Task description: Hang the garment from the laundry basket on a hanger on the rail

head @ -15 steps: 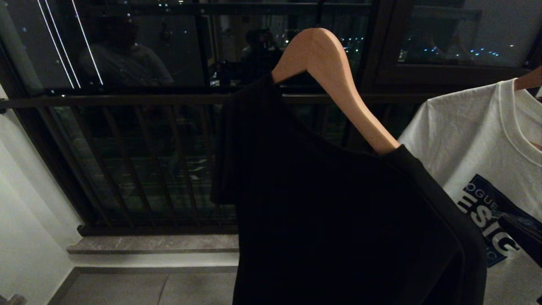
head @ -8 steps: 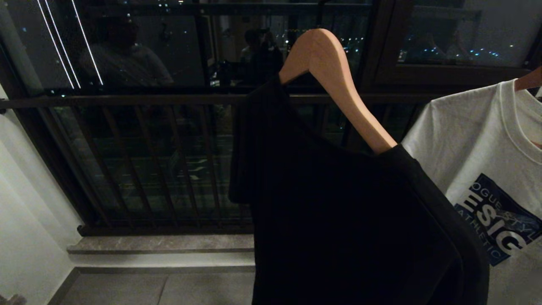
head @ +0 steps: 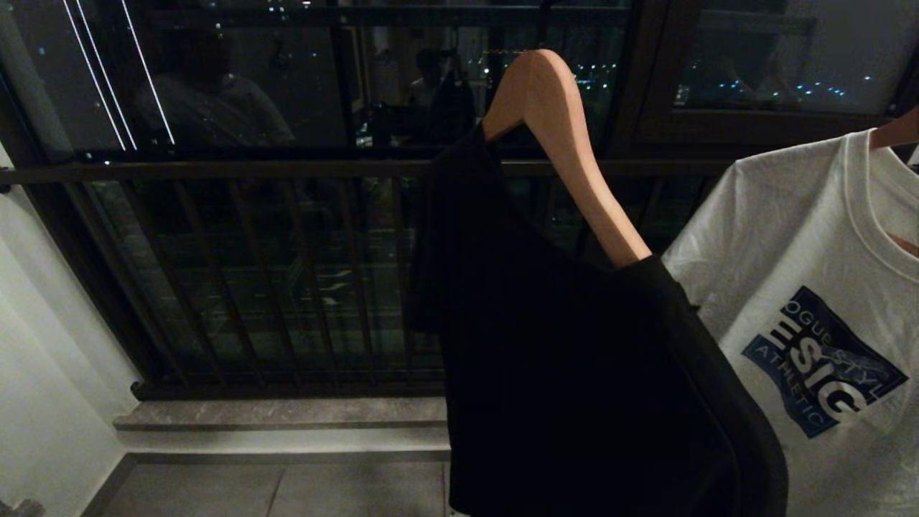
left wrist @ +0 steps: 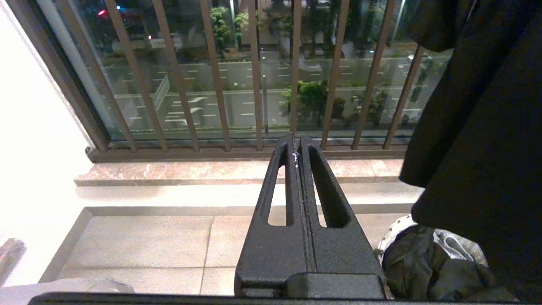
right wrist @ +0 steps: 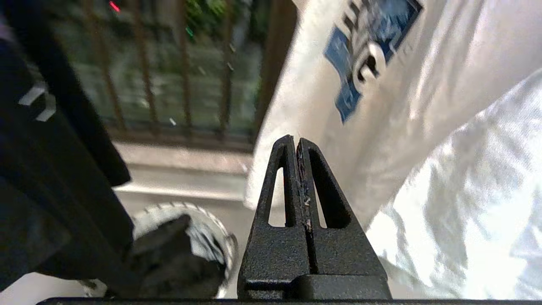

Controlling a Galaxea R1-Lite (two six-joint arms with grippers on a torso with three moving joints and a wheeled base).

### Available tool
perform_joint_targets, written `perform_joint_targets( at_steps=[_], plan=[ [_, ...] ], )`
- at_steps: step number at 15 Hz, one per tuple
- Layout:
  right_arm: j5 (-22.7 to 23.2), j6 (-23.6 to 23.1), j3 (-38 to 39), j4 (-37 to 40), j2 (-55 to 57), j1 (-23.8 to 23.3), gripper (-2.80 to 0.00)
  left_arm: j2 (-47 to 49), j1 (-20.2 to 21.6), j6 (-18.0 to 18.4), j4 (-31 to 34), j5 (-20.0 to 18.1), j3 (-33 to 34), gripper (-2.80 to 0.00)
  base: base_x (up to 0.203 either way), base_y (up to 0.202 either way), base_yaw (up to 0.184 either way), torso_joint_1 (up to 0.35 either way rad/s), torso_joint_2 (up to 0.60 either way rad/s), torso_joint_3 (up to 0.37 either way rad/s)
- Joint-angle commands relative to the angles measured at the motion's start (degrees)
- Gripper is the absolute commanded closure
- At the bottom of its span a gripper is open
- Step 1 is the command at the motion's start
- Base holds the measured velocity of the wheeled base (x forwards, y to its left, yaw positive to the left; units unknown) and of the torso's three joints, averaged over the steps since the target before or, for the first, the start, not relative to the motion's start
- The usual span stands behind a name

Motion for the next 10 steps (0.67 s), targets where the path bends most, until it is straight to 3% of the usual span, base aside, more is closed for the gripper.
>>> perform_joint_targets(
  at_steps=[1, 6, 8, 10],
  plan=[
    [0.92, 0.03, 0.01, 1.01, -5.07, 0.33, 0.0, 0.05, 0.01, -0.02, -0.04, 0.01, 0.09, 0.0, 0.0, 0.0, 0.0, 0.0, 0.0, 0.0],
    [1.36, 2.23, 0.02, 3.3, -4.53, 0.5, 0.0, 0.05, 0.01, -0.02, -0.04, 0.01, 0.09, 0.0, 0.0, 0.0, 0.0, 0.0, 0.0, 0.0],
    [0.73, 5.59, 0.02, 3.3, -4.53, 0.5, 0.0, 0.05, 0.01, -0.02, -0.04, 0.01, 0.09, 0.0, 0.0, 0.0, 0.0, 0.0, 0.0, 0.0],
    [0.81, 4.94, 0.02, 3.39, -4.53, 0.5, 0.0, 0.05, 0.01, 0.16, -0.04, 0.01, 0.09, 0.0, 0.0, 0.0, 0.0, 0.0, 0.0, 0.0]
  ],
)
